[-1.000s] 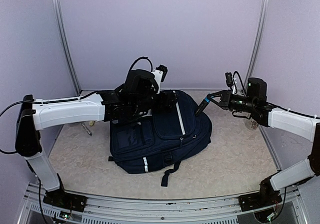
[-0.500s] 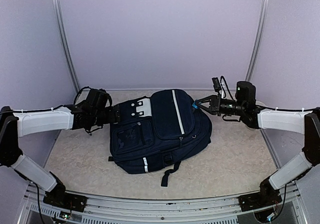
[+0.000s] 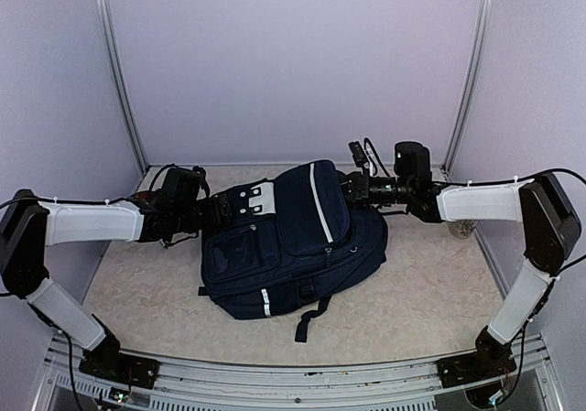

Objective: Pack the student bag
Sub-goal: Place the glue stick in the upper front pocket of the bag, then pick up the pen at the center of the board.

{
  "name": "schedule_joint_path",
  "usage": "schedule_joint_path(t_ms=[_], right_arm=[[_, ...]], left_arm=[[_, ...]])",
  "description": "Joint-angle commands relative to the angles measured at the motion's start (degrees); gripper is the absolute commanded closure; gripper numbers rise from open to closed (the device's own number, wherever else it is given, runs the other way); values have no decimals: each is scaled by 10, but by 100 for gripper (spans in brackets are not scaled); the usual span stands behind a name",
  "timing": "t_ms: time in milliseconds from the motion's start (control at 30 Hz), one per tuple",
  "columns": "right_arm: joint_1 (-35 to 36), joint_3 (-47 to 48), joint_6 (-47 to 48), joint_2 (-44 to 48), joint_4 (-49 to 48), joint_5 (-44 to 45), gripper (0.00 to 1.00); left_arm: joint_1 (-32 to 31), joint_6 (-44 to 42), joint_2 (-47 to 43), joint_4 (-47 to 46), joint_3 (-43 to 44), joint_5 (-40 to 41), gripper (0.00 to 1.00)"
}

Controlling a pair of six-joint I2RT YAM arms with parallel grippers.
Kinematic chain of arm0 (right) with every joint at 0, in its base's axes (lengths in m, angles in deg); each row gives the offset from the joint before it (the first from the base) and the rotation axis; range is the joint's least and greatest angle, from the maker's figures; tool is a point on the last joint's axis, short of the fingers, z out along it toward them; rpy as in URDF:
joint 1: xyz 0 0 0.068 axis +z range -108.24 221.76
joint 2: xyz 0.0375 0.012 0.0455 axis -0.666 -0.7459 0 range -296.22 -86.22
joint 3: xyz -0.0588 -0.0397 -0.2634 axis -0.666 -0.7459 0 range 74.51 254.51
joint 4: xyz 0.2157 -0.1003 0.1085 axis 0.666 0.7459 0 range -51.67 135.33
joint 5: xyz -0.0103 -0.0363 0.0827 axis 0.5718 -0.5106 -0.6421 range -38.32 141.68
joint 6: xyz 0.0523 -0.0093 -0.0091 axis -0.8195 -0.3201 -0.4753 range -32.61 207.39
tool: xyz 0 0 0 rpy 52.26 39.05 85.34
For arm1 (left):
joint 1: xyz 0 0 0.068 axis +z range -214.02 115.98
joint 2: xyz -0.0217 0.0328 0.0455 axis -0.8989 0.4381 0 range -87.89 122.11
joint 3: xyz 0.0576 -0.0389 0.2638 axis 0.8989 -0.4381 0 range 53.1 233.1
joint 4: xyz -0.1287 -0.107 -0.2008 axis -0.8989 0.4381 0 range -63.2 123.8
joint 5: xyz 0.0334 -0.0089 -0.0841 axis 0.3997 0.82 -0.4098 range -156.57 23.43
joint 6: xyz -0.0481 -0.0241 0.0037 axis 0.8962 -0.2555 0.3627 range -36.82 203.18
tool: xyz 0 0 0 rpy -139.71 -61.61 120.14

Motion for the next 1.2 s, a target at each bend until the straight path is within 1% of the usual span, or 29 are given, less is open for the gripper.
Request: schedule_joint_path(t_ms=[0,33,100,167,233,333,433,467,533,567,700,733,800,933,1033,1100,1133,1167], right_arm=[[6,61,102,-10,168,73,76],[6,85,133,-11,216,91,69],[6,129,195,-10,306,133,58],[6,168,254,2,397,188,37],[6,201,290,19,456,259,30],[6,228,320,58,495,341,20],[6,242,336,88,519,399,18],[6,243,339,97,523,409,18],[6,236,344,112,520,408,18],[6,229,345,118,516,405,18],[6,208,341,130,516,395,18],[6,204,340,132,519,396,18],[6,194,341,140,520,397,18],[6,174,341,153,506,388,19],[6,173,341,153,500,384,19],[6,174,342,153,499,387,19],[6,175,342,153,500,387,19],[6,174,341,154,500,388,19]], left_arm=[[21,-37,-32,20,26,-12,12],[37,-33,-35,30,30,-20,12],[89,-9,-29,74,42,-47,13],[139,8,-15,108,53,-65,14],[173,7,-4,121,57,-63,14],[224,-6,22,129,62,-49,14],[256,-27,72,149,92,-33,16],[263,-31,89,154,104,-33,22],[271,-39,125,153,128,-28,28],[271,-44,143,152,143,-26,29],[271,-65,235,190,230,-42,28],[271,-64,255,204,245,-31,28],[271,-56,277,224,255,2,27],[272,-60,290,219,250,43,25],[274,-70,318,229,267,22,26],[274,-73,333,231,270,-1,33],[273,-74,336,230,267,-7,39],[272,-72,336,228,262,-10,48]])
